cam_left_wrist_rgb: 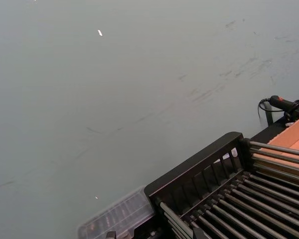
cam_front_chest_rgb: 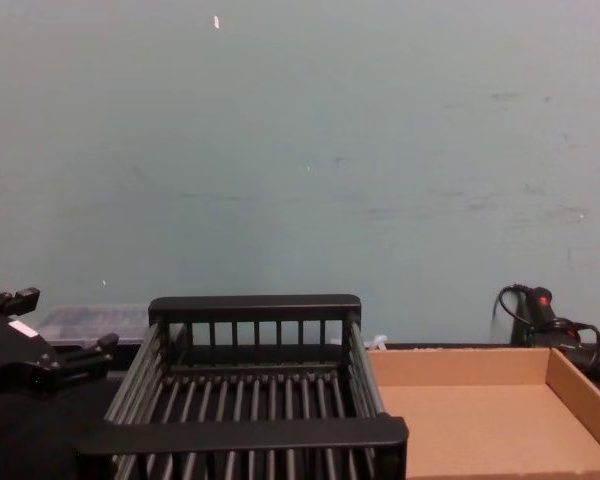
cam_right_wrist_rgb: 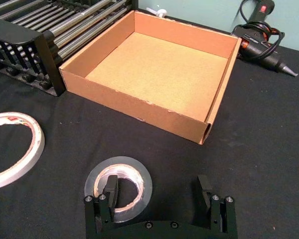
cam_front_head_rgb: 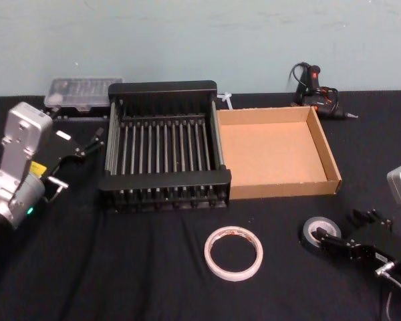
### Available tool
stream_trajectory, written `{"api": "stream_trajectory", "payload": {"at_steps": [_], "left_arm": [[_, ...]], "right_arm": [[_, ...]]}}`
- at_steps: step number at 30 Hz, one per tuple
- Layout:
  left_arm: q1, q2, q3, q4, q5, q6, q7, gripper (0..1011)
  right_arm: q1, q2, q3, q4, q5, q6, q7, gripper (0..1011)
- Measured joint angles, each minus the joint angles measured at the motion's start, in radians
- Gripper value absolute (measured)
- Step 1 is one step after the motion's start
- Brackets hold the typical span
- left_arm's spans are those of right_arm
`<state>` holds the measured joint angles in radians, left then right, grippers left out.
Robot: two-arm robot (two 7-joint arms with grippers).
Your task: Pick up the white tape and place it into the black box , Pick up the silver tape and place it into the brown box.
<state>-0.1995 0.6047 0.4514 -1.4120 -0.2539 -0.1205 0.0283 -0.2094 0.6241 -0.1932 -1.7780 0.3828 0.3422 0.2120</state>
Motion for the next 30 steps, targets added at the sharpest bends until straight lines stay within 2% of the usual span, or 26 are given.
{"api": "stream_trajectory", "payload": {"at_steps": [11,14,20,23,24,30], "left_arm": [[0.000,0.000,0.000,0.000,0.000,0.000,0.000,1001],[0.000,0.000,0.000,0.000,0.000,0.000,0.000,1001],[0.000,0.000,0.000,0.000,0.000,0.000,0.000,1001],[0.000,0.000,0.000,0.000,0.000,0.000,0.000,1001],[0.000,0.000,0.000,0.000,0.000,0.000,0.000,1001],[0.000,0.000,0.000,0.000,0.000,0.000,0.000,1001]], "right_arm": [[-0.001,0.001,0.000,-0.001,0.000,0.000,0.000,1002],[-0.001,0.002,0.000,-0.001,0.000,0.000,-0.001,966],[-0.002,0.003,0.000,-0.002,0.000,0.000,-0.002,836],[-0.002,0.003,0.000,-0.002,0.000,0.000,-0.003,746],[-0.002,0.003,0.000,-0.002,0.000,0.000,-0.003,687],[-0.002,0.003,0.000,-0.003,0.001,-0.001,-0.004,531]]}}
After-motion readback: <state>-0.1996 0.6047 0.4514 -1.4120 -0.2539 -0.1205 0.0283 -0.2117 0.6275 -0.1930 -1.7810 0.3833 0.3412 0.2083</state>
